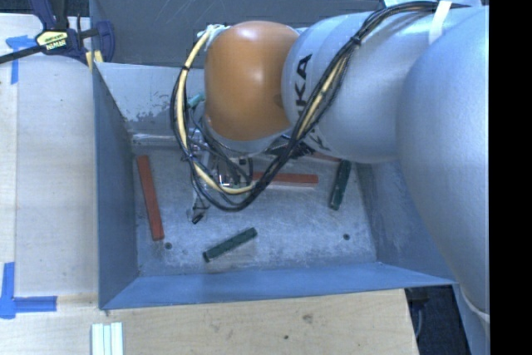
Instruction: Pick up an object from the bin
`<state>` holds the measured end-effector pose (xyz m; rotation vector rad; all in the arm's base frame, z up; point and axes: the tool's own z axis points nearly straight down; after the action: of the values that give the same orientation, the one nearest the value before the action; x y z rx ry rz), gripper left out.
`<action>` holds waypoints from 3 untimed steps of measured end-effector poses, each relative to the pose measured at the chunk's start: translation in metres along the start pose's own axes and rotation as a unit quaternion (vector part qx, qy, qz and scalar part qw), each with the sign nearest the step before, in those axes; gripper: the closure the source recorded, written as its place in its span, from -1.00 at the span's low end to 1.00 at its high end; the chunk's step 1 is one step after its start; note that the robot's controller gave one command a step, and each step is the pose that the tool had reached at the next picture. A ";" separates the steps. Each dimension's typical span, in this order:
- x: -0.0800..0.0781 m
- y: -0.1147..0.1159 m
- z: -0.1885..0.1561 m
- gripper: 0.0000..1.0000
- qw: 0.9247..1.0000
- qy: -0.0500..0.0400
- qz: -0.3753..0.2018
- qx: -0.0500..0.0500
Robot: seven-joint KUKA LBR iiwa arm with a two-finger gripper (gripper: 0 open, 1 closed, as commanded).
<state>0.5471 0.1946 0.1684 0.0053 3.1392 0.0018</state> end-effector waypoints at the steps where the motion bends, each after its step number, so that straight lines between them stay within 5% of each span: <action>1: 0.043 -0.084 0.029 -1.00 0.990 0.001 -0.139 0.001; 2: 0.056 -0.088 0.101 -1.00 0.989 0.000 -0.145 0.000; 3: 0.055 -0.087 0.097 1.00 0.989 -0.002 -0.145 -0.001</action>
Offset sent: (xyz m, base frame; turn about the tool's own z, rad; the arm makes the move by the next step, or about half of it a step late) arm -0.0439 -0.0824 -0.0287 -0.2807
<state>0.4919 0.1081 0.0707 -0.4487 3.1029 0.0032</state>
